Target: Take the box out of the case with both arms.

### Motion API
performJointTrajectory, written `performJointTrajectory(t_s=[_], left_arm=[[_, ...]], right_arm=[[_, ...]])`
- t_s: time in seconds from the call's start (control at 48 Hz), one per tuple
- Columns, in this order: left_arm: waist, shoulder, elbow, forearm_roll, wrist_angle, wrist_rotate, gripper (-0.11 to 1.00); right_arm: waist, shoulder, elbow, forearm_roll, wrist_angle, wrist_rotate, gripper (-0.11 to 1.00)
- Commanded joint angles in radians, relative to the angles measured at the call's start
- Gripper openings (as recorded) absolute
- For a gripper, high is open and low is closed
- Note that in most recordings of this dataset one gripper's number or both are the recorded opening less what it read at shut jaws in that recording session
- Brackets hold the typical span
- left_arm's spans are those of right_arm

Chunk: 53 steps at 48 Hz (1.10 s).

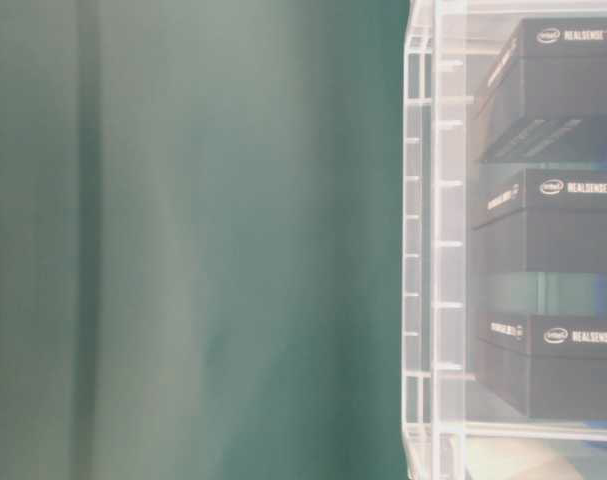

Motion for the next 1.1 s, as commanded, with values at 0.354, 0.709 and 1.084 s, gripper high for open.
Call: performJointTrajectory(t_s=[0.354,0.709,1.084], left_arm=[[-0.012,-0.005,-0.132,0.021,0.133,-0.011,0.0],[-0.029,0.017,-0.443,0.021,0.428,-0.009,0.0],[-0.048,0.048,-0.532,0.02,0.5,-0.011,0.0]], right_arm=[[0.002,0.038,-0.186,0.008,0.175,0.046,0.0],[0.002,0.086,-0.483,0.006,0.405,0.098,0.0],[0.003,0.137,-0.647,0.006,0.604,0.186,0.0]])
